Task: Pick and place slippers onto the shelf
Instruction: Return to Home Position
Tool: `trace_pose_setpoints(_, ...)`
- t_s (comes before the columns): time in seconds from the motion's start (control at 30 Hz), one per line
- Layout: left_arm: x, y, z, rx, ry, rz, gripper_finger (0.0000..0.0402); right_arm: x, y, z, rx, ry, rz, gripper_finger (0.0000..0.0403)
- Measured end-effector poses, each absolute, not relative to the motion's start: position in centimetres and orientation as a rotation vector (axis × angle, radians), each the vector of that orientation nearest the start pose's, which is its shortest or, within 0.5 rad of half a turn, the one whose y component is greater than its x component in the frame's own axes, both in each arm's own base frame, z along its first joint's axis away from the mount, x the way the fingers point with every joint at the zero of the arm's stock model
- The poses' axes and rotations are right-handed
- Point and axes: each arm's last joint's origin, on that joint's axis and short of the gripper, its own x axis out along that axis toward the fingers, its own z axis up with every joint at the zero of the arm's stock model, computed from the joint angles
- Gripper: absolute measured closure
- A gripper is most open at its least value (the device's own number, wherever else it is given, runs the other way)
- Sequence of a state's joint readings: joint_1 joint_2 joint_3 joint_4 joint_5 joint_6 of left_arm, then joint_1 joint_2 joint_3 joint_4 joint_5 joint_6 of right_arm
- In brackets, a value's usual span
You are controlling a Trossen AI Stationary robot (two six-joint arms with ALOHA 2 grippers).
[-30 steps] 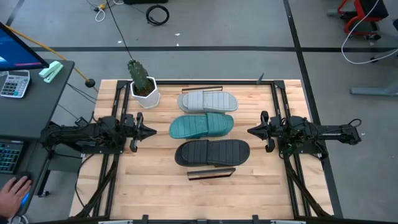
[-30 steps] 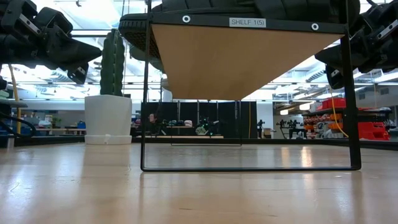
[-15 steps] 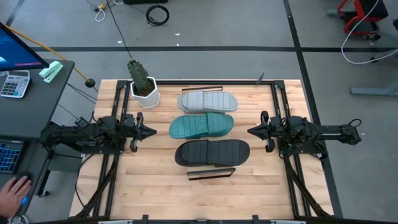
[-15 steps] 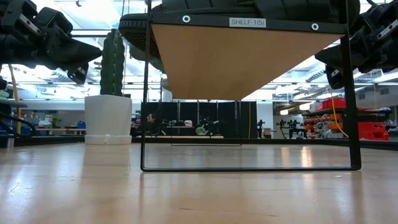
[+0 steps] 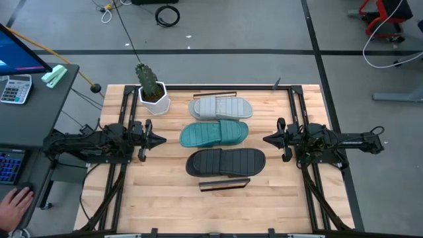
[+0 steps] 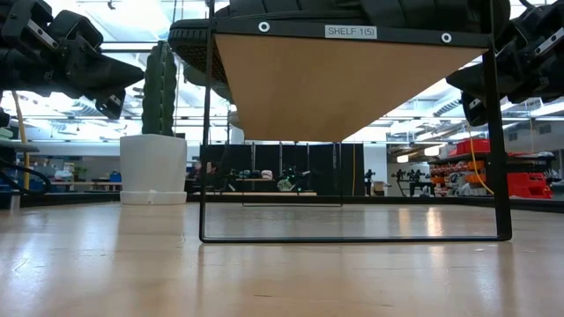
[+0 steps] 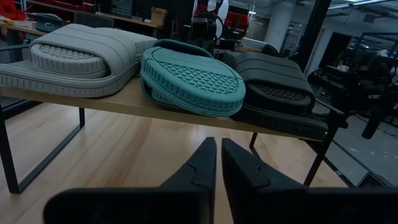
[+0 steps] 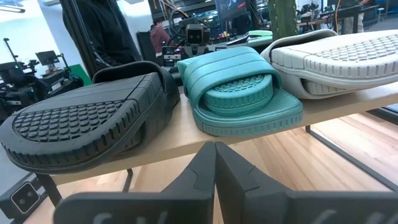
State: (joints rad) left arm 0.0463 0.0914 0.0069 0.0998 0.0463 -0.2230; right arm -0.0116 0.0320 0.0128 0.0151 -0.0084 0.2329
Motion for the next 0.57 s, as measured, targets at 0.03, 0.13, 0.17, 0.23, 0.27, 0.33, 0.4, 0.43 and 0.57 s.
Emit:
trace_pose_setpoints(0.03, 10.29, 0.34, 16.82, -0.222, -0.015, -0.002, 0.0369, 9.9, -0.09, 16.68, 0.233, 0.004, -0.004, 0.0389)
trace_pose_setpoints(0.13, 10.29, 0.34, 16.81, -0.222, -0.015, -0.002, 0.0366, 9.89, -0.09, 16.68, 0.233, 0.004, -0.004, 0.0389)
trace_pose_setpoints(0.17, 10.29, 0.34, 16.81, -0.222, -0.015, -0.002, 0.0366, 9.9, -0.09, 16.67, 0.233, 0.004, -0.004, 0.0389)
trace_pose_setpoints(0.23, 10.29, 0.34, 16.81, -0.223, -0.015, -0.002, 0.0368, 9.9, -0.09, 16.68, 0.233, 0.004, -0.004, 0.0389)
trace_pose_setpoints(0.27, 10.29, 0.34, 16.82, -0.222, -0.015, -0.002, 0.0369, 9.9, -0.09, 16.67, 0.233, 0.004, -0.004, 0.0389)
trace_pose_setpoints(0.33, 10.29, 0.34, 16.81, -0.223, -0.015, -0.002, 0.0372, 9.89, -0.09, 16.68, 0.233, 0.004, -0.004, 0.0389)
trace_pose_setpoints(0.4, 10.29, 0.34, 16.82, -0.223, -0.015, -0.002, 0.0376, 9.9, -0.09, 16.68, 0.233, 0.004, -0.004, 0.0389)
trace_pose_setpoints(0.43, 10.29, 0.34, 16.82, -0.222, -0.015, -0.002, 0.0377, 9.9, -0.09, 16.68, 0.233, 0.004, -0.004, 0.0389)
trace_pose_setpoints(0.57, 10.29, 0.34, 16.81, -0.222, -0.015, -0.002, 0.0377, 9.9, -0.09, 16.68, 0.233, 0.004, -0.004, 0.0389)
